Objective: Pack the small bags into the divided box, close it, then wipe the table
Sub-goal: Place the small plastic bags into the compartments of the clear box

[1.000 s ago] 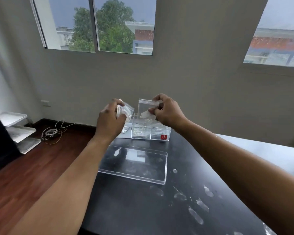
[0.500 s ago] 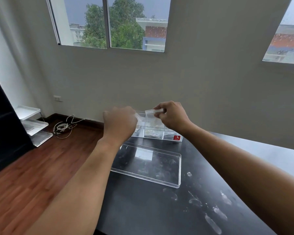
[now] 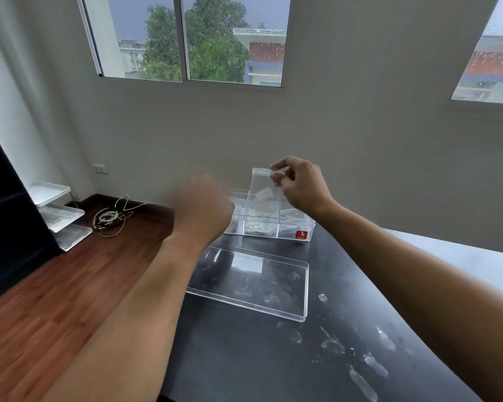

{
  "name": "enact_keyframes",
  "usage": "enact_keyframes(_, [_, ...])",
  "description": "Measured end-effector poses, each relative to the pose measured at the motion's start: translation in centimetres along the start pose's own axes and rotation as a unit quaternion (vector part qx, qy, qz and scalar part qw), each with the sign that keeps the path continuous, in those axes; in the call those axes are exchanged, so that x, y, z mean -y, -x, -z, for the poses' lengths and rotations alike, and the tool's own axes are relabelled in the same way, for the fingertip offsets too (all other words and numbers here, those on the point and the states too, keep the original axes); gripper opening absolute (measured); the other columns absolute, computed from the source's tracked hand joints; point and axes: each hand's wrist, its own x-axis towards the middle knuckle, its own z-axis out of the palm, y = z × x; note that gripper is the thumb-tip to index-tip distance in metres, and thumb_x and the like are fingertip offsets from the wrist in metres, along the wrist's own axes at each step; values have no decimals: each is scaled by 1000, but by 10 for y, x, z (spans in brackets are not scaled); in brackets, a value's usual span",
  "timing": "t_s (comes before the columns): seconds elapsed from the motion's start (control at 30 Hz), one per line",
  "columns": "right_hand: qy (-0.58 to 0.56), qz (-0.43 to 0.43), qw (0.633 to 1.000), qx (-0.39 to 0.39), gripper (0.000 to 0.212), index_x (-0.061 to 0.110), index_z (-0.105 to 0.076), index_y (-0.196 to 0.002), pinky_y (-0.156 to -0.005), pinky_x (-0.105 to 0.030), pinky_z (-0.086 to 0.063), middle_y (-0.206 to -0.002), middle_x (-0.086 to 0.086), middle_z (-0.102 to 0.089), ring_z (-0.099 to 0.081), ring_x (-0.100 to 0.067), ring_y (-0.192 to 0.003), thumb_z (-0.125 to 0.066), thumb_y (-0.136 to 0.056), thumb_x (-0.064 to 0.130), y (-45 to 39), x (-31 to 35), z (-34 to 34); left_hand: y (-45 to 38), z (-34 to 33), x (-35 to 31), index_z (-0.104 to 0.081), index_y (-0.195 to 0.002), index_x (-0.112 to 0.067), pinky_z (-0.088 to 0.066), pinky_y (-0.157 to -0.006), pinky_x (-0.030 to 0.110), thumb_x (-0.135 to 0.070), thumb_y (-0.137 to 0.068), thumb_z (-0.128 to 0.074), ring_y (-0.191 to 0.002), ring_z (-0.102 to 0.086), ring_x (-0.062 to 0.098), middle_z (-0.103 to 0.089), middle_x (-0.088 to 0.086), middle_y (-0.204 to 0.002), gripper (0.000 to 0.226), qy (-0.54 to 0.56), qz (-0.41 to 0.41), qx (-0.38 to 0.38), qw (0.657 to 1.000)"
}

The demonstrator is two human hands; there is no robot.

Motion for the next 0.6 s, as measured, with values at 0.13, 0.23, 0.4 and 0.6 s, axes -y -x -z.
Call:
enact_keyframes(0.13, [-54, -35, 998, -18, 14, 10, -76, -110, -66, -25, -59, -82, -5, -77, -68, -15, -65, -69, -98, 14, -7, 1, 19, 1, 1, -2, -74, -84, -25, -30, -85, 42, -42, -97, -43, -100, -54, 24, -72, 0, -88, 38, -78, -18, 57, 995])
enact_keyframes(0.23, [-72, -57, 996, 14, 14, 8, -74, -111, -55, -16, -56, -86, -11, -77, -68, -16, -61, -69, -97, 9, -4, -3, 22, 0, -2, -3, -72, -77, -25, -26, -93, 44, -42, -100, -31, -109, -50, 22, -69, 2, -91, 50, -80, -14, 114, 990])
enact_keyframes(0.4, [-59, -59, 996, 39, 19, 9, -76, -109, -64, -25, -61, -85, -18, -76, -68, -13, -58, -76, -91, 5, 3, -9, 13, -2, -11, 3, -73, -77, -24, -18, -99, 43, -42, -98, -25, -119, -43, 13, -68, -10, -109, 56, -53, -30, 138, 989])
enact_keyframes(0.6, [86, 0, 990, 116, 19, 17, -82, -103, -73, -22, -54, -83, 0, -75, -65, -11, -73, -84, -85, 21, 5, -1, 1, -1, -13, 0, -70, -84, -26, -16, -102, 46, -37, -99, -19, -135, -37, 14, -68, -5, -119, 55, -40, -40, 167, 984])
